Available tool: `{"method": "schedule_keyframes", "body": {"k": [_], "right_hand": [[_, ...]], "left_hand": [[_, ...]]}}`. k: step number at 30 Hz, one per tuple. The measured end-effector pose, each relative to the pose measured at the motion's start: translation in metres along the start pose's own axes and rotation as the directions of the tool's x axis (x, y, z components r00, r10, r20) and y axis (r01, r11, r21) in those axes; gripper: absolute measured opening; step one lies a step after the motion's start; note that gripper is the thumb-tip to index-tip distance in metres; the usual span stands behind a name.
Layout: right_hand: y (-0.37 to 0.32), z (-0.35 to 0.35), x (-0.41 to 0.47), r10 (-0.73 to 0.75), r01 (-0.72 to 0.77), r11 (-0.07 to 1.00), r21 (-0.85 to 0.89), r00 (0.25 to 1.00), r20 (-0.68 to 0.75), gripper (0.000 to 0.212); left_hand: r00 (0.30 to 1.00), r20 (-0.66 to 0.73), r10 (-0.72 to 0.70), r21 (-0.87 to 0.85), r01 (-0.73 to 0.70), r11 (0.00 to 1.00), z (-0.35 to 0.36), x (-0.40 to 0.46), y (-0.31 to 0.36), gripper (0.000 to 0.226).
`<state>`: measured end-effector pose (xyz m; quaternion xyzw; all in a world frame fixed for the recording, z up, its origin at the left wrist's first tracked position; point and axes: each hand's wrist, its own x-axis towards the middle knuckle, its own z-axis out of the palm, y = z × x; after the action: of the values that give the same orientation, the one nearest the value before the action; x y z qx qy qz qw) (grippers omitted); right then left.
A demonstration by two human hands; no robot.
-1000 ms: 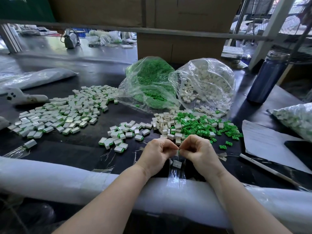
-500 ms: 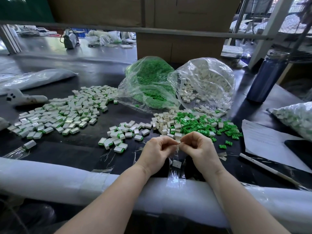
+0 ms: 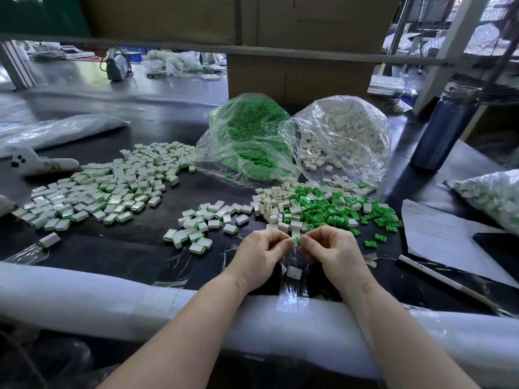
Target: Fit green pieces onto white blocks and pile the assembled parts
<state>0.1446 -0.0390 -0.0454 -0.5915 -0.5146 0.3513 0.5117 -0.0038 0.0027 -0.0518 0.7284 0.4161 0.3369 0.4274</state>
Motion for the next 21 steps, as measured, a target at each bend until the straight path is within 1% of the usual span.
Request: {"method": "schedule_keyframes", "body": {"k": [6,10,12,14,17,21], "right_hand": [[-0.0023,0.0018,0.0006,0.029,-0.027,0.998,-0.049,0.999,0.045,0.018],[-0.0038,0.0006,-0.0003,0.024,-0.011,0.990,-0.144,0.995,0.092,0.019],[-0.0037,0.0003,-0.0002,0.028,-0.010,0.986,-0.165,0.994,0.110,0.019],[-0.0028,0.0003,0.0003,0.024,-0.012,0.992,-0.126,0.995,0.097,0.019],[-0.0014,0.0011,0.0000,0.023,-0.023,1.000,-0.004,0.999,0.040,0.013],[-0.0011,0.0018,-0.0002,-0.011,0.010,1.000,0.010,1.000,0.019,0.009]], "left_hand": [[0.998,0.054,-0.029,0.059,0.026,0.998,-0.0013,-0.0015,0.0030,0.015],[0.995,0.095,-0.023,0.124,0.011,0.992,-0.0021,-0.0026,0.0047,0.014],[0.994,0.110,-0.017,0.154,-0.001,0.988,-0.0022,-0.0032,0.0053,0.014],[0.995,0.100,-0.008,0.130,-0.005,0.991,-0.0020,-0.0032,0.0055,0.014],[0.999,0.045,-0.002,0.031,0.000,1.000,-0.0010,-0.0030,0.0065,0.014],[1.000,0.006,0.004,-0.026,-0.004,1.000,0.0014,-0.0033,0.0053,0.015]]}}
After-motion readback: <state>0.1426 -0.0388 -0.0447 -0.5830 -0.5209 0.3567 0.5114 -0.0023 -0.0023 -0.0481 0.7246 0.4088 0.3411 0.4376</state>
